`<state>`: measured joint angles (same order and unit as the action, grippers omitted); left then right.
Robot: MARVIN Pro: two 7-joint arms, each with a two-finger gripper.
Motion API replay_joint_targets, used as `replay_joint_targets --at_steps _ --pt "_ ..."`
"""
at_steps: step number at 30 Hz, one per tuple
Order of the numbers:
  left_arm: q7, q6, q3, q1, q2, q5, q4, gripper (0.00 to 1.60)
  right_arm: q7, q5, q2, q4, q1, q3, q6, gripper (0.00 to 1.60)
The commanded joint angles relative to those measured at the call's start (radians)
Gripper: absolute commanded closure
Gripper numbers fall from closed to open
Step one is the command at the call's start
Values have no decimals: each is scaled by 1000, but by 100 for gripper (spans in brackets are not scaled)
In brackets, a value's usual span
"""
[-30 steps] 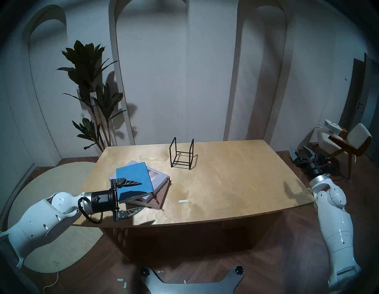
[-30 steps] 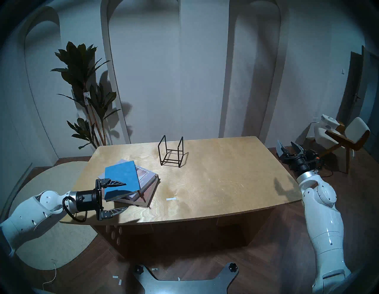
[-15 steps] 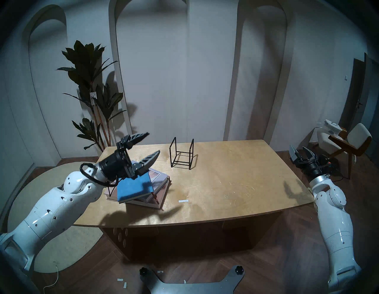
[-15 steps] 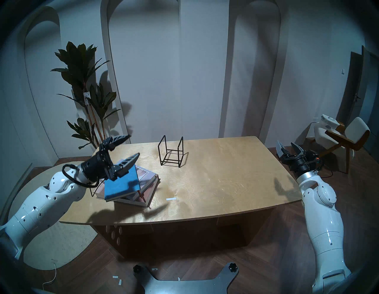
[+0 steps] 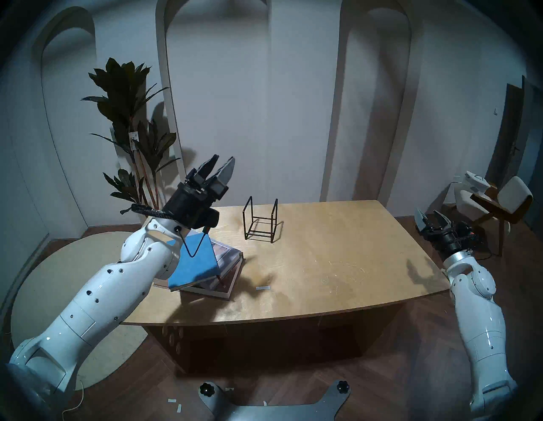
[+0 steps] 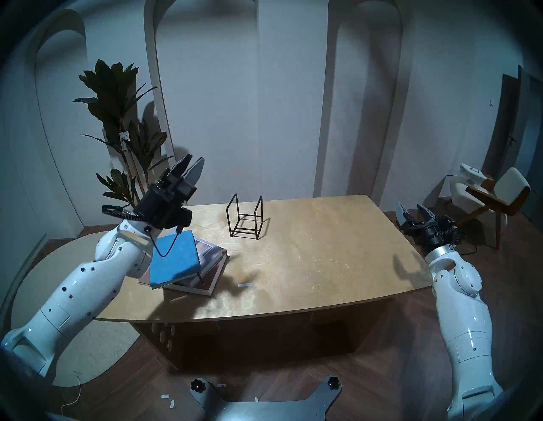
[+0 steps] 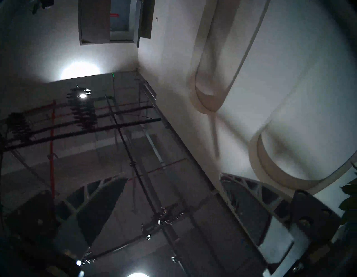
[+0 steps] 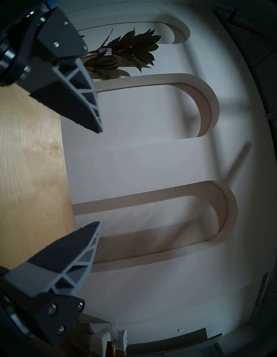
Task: Stack the books into one stack
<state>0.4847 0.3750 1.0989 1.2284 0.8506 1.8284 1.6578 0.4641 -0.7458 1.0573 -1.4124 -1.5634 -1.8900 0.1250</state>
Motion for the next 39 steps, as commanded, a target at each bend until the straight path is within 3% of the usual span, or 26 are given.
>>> replay_joint_targets --at_steps 1,5,11,26,39 --pt "-105 -17 -24 -105 105 6 -53 0 2 0 -5 -15 12 -2 5 0" --pt "-189 -29 -55 -145 156 14 -108 0 3 0 -5 -14 12 -2 5 0" --pt "-259 -16 -93 -197 224 107 -180 0 3 -1 -5 -13 13 -2 5 0" --pt "-318 -36 -94 -327 195 417 -314 0 3 -2 -5 -11 15 -1 5 0" --pt "-392 -51 -105 -418 248 721 -449 0 5 -1 -5 -15 15 -1 8 0"
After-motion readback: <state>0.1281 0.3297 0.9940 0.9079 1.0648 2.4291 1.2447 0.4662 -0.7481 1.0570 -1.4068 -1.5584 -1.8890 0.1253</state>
